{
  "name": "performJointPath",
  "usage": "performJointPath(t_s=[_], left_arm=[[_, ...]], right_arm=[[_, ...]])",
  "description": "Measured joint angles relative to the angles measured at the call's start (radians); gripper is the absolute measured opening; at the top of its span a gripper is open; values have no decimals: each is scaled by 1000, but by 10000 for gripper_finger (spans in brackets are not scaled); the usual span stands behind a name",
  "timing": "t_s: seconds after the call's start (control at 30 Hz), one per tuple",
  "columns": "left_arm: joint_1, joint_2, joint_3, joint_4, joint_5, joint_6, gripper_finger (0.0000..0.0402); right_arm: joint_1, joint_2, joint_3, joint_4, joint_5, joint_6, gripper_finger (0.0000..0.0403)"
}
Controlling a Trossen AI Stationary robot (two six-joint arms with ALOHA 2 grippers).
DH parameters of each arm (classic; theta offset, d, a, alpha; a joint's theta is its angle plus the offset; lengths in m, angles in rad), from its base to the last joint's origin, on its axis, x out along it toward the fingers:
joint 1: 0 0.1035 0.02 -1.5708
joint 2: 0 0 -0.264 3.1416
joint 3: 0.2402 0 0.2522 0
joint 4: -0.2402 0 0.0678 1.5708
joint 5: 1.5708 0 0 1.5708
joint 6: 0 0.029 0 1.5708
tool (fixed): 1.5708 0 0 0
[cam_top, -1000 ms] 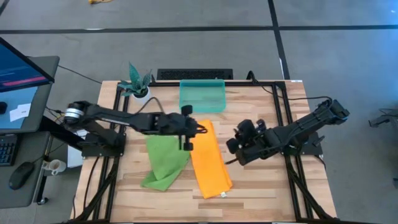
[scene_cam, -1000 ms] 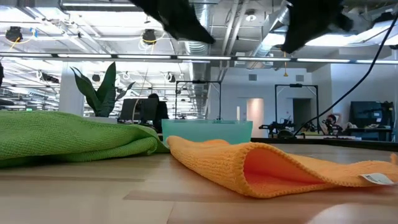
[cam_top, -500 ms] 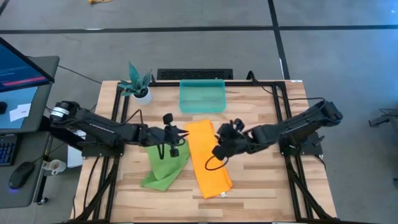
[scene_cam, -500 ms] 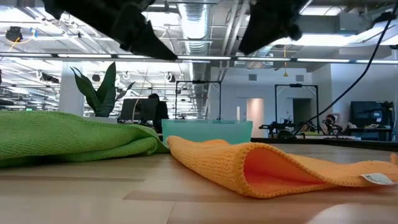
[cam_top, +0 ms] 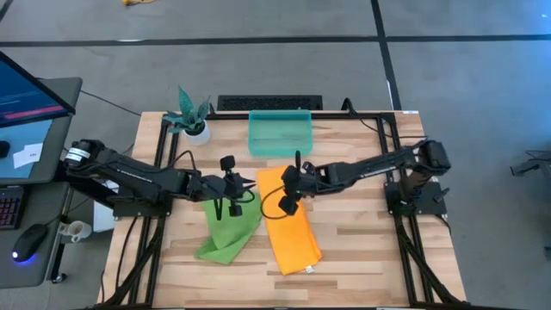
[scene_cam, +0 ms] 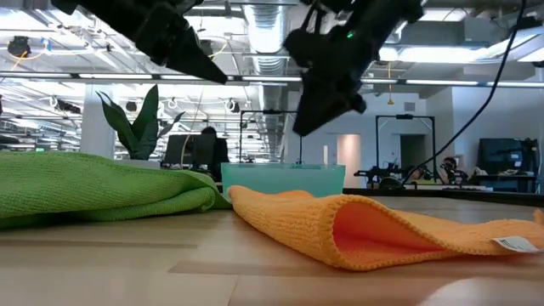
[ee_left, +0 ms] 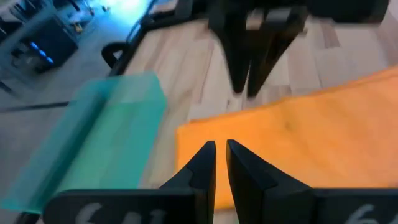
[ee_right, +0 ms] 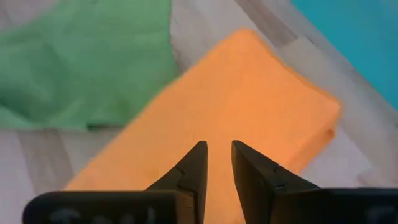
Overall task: Roll microfiber towels into tight, uniform cylinder then place into a basket
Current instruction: Roll the orange microfiber cloth
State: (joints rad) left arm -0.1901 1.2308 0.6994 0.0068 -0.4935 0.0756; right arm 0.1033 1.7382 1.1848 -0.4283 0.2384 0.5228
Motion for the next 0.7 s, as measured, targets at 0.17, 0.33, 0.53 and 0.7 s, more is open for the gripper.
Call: performJointPath(t_s=[0.17,0.33,0.53,0.7], left_arm=[[1,0,0,28,-14,74,31],[1,0,0,68,-15,123,31],[1,0,0,102,-15,187,31],[1,0,0,98,-10,200,31]], right_arm=[[-45,71,-1,17,-76,-26,67],[-74,135,-2,39,-117,-45,40],[-102,157,0,49,-114,-45,7],[-112,168,0,41,-108,-45,11]])
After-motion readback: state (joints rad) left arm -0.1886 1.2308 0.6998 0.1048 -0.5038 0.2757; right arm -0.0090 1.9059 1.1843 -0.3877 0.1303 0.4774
